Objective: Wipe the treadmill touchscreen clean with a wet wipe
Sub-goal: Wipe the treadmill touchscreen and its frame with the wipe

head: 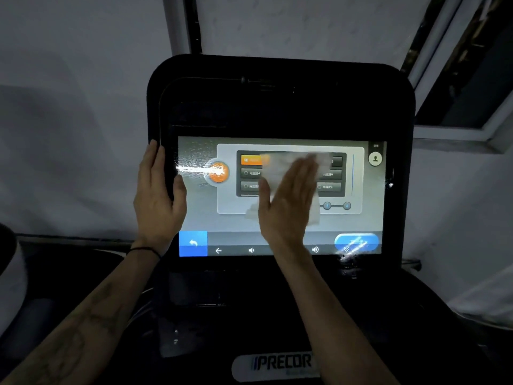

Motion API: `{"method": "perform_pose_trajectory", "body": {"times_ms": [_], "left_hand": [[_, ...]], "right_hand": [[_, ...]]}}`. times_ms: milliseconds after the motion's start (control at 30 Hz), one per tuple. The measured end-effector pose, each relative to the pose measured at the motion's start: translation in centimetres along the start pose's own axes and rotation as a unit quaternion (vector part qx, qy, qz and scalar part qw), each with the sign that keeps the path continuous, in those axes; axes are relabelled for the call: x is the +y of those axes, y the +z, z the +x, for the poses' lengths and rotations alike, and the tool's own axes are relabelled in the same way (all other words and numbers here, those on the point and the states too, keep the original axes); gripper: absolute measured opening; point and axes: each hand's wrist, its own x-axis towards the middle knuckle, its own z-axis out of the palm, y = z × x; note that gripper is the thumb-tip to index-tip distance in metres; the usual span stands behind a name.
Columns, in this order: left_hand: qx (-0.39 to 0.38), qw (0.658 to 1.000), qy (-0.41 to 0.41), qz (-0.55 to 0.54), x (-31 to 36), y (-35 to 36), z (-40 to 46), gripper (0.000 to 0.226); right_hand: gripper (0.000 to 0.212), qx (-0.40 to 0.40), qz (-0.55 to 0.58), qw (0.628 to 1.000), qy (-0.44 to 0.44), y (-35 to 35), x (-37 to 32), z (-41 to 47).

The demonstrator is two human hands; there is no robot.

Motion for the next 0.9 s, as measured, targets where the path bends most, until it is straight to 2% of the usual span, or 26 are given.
{"method": "perform_pose_trajectory", "body": {"times_ms": [100,200,300,367,467,533,633,700,800,900], "left_hand": [[0.005,1.000,0.005,0.002,0.0,0.0,0.0,0.054],[-0.002,1.000,0.006,0.008,0.0,0.0,0.0,0.054],[-0.002,1.000,0.004,0.003,0.0,-0.1,0.0,0.054],[-0.001,1.000,0.001,0.002,0.1,-0.1,0.0,0.054],[-0.001,1.000,0.005,0.009,0.1,-0.1,0.1,0.055],[-0.007,1.000,0.007,0.015,0.1,-0.1,0.0,0.055],[-0.005,1.000,0.009,0.009,0.1,-0.1,0.0,0.056],[-0.001,1.000,0.009,0.012,0.0,0.0,0.0,0.056],[0.002,1.000,0.013,0.015,-0.1,0.0,0.1,0.056],[-0.002,1.000,0.014,0.010,0.0,0.0,0.0,0.055]], "right_hand": [[0.085,-0.051,0.010,0.998,-0.038,0.5,-1.2,-4.7],[0.084,-0.047,0.009,0.994,-0.097,1.1,-2.9,-2.3],[0.085,-0.008,-0.006,0.999,-0.045,0.4,-1.2,1.7],[0.085,-0.007,-0.007,1.000,-0.003,0.0,-0.2,0.2],[0.085,-0.066,0.005,0.995,-0.077,0.8,-1.8,-3.4],[0.084,-0.058,0.010,0.991,-0.122,1.2,-2.6,-1.8],[0.080,0.003,0.001,0.997,-0.076,0.7,-0.8,2.0],[0.081,0.012,-0.004,1.000,-0.028,0.1,0.4,0.9],[0.082,-0.044,0.012,0.996,-0.077,0.7,-0.9,-2.7],[0.081,-0.038,0.011,0.992,-0.116,1.1,-2.3,0.2]]}}
